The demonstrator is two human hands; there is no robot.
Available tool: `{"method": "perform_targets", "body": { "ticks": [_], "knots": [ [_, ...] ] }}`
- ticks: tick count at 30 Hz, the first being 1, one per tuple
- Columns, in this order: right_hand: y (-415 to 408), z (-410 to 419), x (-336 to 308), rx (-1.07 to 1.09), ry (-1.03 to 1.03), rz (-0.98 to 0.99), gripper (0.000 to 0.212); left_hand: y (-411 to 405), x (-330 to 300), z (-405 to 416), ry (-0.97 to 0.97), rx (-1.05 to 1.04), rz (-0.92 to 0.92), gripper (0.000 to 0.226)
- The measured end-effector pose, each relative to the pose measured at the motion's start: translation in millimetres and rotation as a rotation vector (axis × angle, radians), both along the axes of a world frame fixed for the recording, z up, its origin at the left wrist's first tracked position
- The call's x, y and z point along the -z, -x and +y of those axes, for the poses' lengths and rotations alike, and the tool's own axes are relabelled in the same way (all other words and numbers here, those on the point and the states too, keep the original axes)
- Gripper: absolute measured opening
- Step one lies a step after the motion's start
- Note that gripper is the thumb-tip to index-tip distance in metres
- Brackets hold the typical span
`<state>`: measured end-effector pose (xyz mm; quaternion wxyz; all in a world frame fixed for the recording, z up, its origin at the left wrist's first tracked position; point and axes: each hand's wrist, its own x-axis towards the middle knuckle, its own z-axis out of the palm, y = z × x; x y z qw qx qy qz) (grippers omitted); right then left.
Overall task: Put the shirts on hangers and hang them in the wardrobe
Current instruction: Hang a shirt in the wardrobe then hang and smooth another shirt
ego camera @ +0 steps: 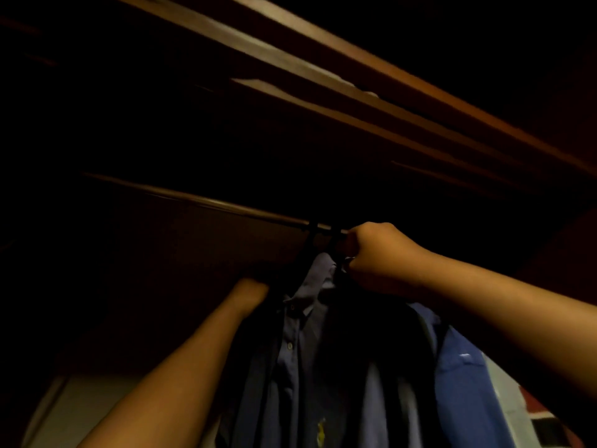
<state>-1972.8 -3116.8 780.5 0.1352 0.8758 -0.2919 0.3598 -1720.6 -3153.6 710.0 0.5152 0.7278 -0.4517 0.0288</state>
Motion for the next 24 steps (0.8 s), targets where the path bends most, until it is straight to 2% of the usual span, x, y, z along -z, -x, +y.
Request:
{"method": "perform_targets", "body": {
  "ticks": [3,6,11,15,20,24],
  "knots": [
    [21,3,3,-0.046,-0.025,0.002,0.014,18,1,19,0.183,0.031,-0.007,0.031],
    [49,8,11,-0.124,-0.039,0.009,0.018,45,5,46,0.261,-0.020,-0.064,0.031],
    [98,11,35,-0.292,-0.058,0.010,0.019,106,27,102,0.246,-0.191,-0.173,0.028],
    [130,16,74,-0.457,-0.141,0.008,0.020,164,71,152,0.212,-0.300,-0.138,0.025],
    [150,50,152,-0.709,-0.501,0.058,0.014,240,156,225,0.076,-0.418,-0.060,0.018],
    [143,96,256,-0.787,-0.728,0.177,0.016,298,237,287,-0.002,-0.553,0.076,0.021]
  ]
}}
